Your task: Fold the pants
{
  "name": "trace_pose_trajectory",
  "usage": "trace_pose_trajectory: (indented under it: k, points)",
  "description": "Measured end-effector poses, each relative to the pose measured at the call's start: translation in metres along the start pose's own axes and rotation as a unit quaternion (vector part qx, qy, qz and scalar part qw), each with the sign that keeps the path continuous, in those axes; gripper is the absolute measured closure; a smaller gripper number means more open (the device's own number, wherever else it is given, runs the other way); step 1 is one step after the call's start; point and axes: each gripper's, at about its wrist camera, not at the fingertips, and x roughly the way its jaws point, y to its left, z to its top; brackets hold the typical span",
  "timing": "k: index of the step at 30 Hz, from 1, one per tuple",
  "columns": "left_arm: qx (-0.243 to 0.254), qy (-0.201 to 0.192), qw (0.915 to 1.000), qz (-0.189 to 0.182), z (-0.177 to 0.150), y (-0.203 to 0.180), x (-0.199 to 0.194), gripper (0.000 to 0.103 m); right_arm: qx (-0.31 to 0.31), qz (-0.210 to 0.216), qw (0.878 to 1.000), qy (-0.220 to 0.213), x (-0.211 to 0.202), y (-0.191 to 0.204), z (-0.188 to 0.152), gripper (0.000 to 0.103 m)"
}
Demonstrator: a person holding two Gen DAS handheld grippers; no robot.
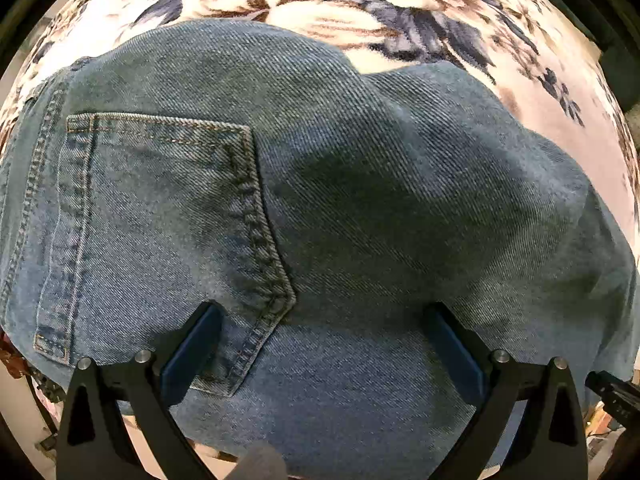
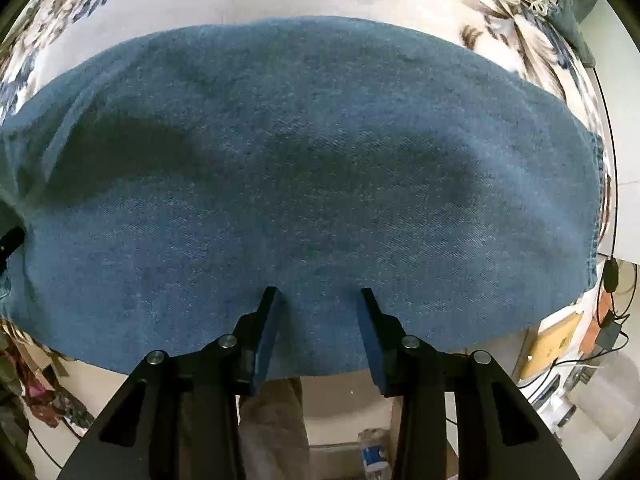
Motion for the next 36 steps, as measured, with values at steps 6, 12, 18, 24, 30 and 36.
trace_pose_trajectory:
  k: [6,12,18,24,30,36]
  points:
    - [-0.016,0.008,0.9994,-0.030,0.012,0.012,-0.023,0.000,-0.026,0.083,0.995,-0.056,-0.067,0.073,0.037,0.060]
    - [-0.040,-0.041,0.9982,-0.019,0.027,0.038,-0.051,0.000,-0.098,0.196,0.972,-0.085,-0.120,0.168,0.112,0.050]
    - [-0.058,-0.006,0.9982,0.011,0.049,0.055,-0.023,0.000,-0.137,0.267,0.954,-0.009,-0.091,0.272,0.159,0.050]
    - [-0.060,-0.014,0.9981,0.002,0.033,0.067,-0.016,0.000,-0.238,0.250,0.937,0.056,-0.071,0.303,0.131,0.052]
    - [-0.083,-0.005,0.9964,-0.018,0.028,0.087,-0.011,0.000,-0.331,0.233,0.910,0.094,-0.077,0.300,0.086,0.052]
    - [-0.081,-0.002,0.9966,-0.016,0.037,0.095,-0.009,0.000,-0.342,0.236,0.907,0.072,-0.086,0.309,0.110,0.052]
